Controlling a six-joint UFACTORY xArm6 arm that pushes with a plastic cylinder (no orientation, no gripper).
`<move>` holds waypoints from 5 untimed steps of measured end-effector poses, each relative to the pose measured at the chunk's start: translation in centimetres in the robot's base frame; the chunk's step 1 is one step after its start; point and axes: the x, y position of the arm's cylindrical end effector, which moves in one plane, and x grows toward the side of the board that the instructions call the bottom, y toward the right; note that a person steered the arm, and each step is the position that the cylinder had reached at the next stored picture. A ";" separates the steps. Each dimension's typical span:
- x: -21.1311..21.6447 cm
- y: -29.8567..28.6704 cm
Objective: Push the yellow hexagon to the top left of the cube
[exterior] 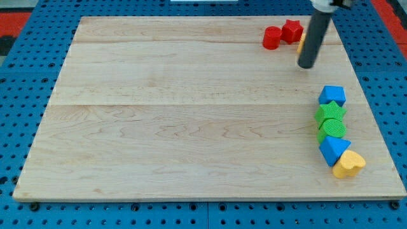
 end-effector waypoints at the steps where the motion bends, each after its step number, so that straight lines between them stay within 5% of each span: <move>1: -3.5 9.6; 2: -6.1 12.9; 3: -11.3 8.7; 4: -11.9 3.3; 5: -6.7 3.2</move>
